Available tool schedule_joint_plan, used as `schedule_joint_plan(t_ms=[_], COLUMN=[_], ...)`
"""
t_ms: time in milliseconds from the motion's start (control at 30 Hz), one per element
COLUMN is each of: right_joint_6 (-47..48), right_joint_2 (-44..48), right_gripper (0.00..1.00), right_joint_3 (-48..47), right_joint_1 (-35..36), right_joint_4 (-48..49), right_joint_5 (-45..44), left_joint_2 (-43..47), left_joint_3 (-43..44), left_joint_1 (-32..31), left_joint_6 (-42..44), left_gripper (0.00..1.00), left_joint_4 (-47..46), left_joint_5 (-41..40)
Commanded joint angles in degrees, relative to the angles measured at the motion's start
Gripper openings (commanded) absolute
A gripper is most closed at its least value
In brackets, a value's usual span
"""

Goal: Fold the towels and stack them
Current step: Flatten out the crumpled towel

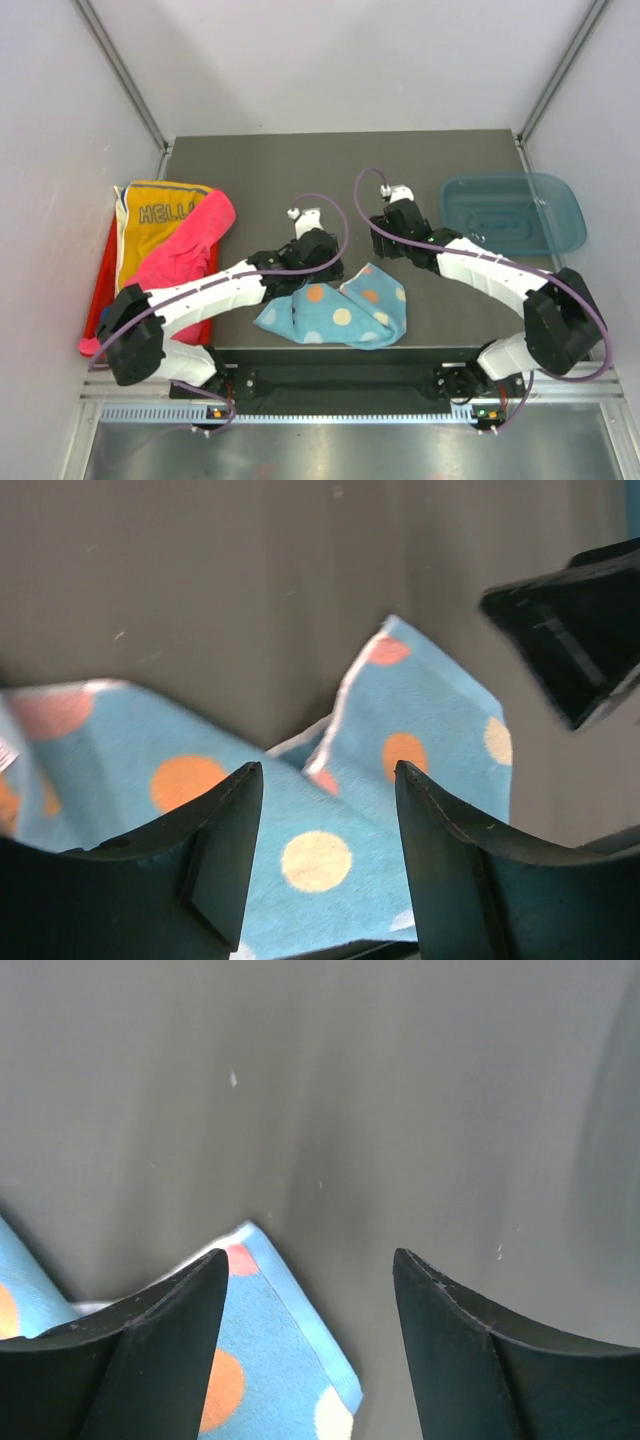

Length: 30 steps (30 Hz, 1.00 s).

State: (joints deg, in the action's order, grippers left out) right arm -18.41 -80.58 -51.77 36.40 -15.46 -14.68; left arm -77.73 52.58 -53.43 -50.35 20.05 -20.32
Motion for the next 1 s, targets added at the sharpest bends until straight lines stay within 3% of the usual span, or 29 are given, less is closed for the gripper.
schedule_joint_plan(t_ms=[0, 200, 467, 833, 933, 967], right_joint_6=[-1.00, -7.50, -13.49, -14.72, -14.63, -14.55], right_joint_2=[-0.29, 11.21, 26.41, 31.88, 32.15, 32.32], right_gripper=[0.66, 0.70, 0.74, 0.75, 0.74, 0.74], right_joint_3=[-0.46, 8.95, 17.22, 18.90, 18.98, 18.98], right_joint_1=[-1.16, -5.28, -8.10, -8.19, -8.19, -8.19], right_joint_4=[-3.26, -3.26, -4.40, -6.16, -6.33, -6.42], right_joint_5=[1.41, -1.23, -1.58, -2.20, -2.20, -2.20], left_joint_2=[-4.94, -20.40, -32.12, -39.33, -41.09, -41.44], left_joint_3=[4.72, 16.14, 24.32, 28.10, 29.25, 29.34], left_joint_1=[1.22, 2.28, 4.47, 4.56, 4.56, 4.56], left_joint_6=[7.79, 16.15, 25.03, 28.64, 28.55, 28.64], left_gripper=[0.61, 0.61, 0.61, 0.64, 0.53, 0.43], left_joint_4=[-7.91, -6.35, -2.57, 0.16, 1.48, 1.65], left_joint_5=[7.82, 16.18, 27.69, 25.94, 26.20, 26.29])
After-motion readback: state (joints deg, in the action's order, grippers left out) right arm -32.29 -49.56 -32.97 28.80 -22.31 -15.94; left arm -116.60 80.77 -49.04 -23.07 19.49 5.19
